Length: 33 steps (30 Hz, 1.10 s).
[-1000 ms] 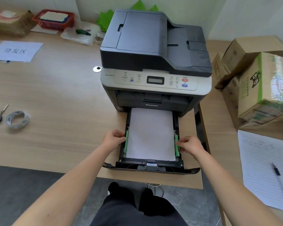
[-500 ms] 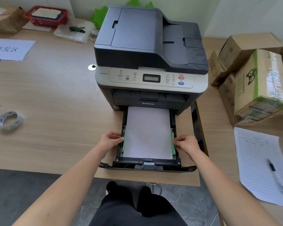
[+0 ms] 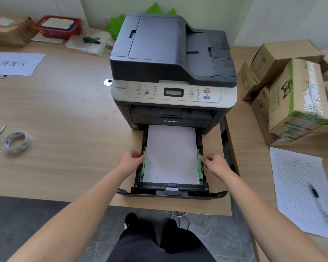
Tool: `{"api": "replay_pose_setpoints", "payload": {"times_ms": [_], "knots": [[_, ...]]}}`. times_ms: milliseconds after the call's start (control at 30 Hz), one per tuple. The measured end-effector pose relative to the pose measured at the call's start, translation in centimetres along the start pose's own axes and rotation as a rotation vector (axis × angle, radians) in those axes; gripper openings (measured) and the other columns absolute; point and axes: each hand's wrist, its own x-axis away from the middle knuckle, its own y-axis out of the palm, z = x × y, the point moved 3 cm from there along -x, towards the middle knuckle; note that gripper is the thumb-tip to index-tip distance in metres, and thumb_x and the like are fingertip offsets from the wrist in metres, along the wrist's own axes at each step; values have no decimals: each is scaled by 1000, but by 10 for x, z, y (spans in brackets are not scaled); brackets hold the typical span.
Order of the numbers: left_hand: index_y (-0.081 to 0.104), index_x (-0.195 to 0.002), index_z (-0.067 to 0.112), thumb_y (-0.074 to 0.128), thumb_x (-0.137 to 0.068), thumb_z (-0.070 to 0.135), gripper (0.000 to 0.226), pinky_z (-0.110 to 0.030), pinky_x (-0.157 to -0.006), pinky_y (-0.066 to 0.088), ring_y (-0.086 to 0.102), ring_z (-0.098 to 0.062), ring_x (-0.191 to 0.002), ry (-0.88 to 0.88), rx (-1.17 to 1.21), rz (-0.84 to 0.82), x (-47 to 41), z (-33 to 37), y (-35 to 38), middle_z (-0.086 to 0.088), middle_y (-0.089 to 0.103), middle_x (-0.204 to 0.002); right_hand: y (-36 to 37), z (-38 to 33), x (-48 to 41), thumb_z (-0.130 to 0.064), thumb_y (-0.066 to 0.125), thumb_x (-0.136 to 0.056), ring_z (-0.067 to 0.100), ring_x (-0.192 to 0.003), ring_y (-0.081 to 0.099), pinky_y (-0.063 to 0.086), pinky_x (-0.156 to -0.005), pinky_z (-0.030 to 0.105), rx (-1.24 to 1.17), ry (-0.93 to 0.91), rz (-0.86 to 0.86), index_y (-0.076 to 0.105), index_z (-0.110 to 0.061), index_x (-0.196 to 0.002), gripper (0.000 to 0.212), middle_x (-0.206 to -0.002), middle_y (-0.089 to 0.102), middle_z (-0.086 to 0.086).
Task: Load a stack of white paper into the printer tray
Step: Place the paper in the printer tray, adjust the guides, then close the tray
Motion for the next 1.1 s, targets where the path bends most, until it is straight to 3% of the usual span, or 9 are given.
{"api": "replay_pose_setpoints", "payload": {"times_ms": [67, 200, 367, 567, 767, 900, 967, 1033, 1100], "knots": [[58, -117, 13, 55, -93, 35, 33, -34, -86, 48, 58, -22, -99, 29, -57, 6, 5, 9, -7, -3, 62, -110, -9, 4, 3, -25, 49, -98, 27, -117, 58, 39, -87, 27, -20, 3, 39, 68, -8, -113, 29, -123, 65, 11], [55, -117, 7, 47, -98, 34, 34, -37, -88, 48, 60, -28, -99, -65, -259, -50, 13, -17, -31, -12, 66, -109, -28, 32, 11, -22, 55, -94, 26, -101, 62, 50, -82, 35, 32, 187, -8, 63, -9, -119, 29, -117, 67, 13], [56, -113, 10, 41, -99, 38, 34, -26, -53, 45, 61, -20, -71, -201, -278, -132, 35, -45, -47, -11, 71, -95, -32, 47, 37, -24, 58, -91, 20, -89, 65, 54, -85, 38, 25, 402, -228, 67, -10, -108, 23, -103, 71, 5], [64, -101, 8, 37, -100, 40, 42, -42, -70, 62, 63, -29, -85, -325, -156, -255, 44, -48, -23, -16, 67, -92, -14, 40, 51, -27, 57, -93, 25, -89, 63, 60, -80, 41, 27, 455, -368, 64, -8, -107, 25, -103, 65, 7], [66, -90, -2, 48, -95, 16, 26, -45, -68, 62, 63, -27, -74, -350, -60, -176, 41, -49, -22, -22, 67, -84, -11, 38, 43, -8, 61, -88, 28, -84, 70, 60, -83, 43, 46, 401, -272, 65, 4, -110, 26, -90, 71, 16], [66, -72, -5, 53, -88, 3, 23, -34, -48, 60, 60, -30, -63, -303, 39, -42, 36, -49, -29, -18, 64, -68, -12, 36, 40, -1, 60, -84, 26, -64, 69, 63, -72, 42, -61, 390, -170, 71, 5, -85, 12, -78, 73, 18], [66, -70, -6, 55, -87, 2, 22, -30, -43, 58, 59, -30, -58, -279, 60, 5, 32, -47, -30, -17, 64, -63, -12, 33, 37, -3, 56, -83, 33, -71, 71, 63, -66, 41, -112, 373, -111, 71, 3, -72, 19, -78, 75, 21], [67, -71, -6, 57, -86, 2, 20, -33, -50, 60, 62, -31, -58, -251, 80, 31, 27, -43, -30, -17, 65, -66, -12, 30, 32, -4, 54, -82, 38, -82, 73, 62, -59, 39, -158, 355, -59, 72, 2, -68, 24, -76, 75, 20], [66, -70, -5, 58, -85, 2, 18, -40, -61, 61, 63, -34, -59, -235, 93, 54, 19, -42, -30, -20, 67, -70, -13, 28, 23, -8, 55, -78, 36, -84, 72, 63, -64, 42, -164, 326, -25, 74, 1, -68, 23, -76, 75, 17]]}}
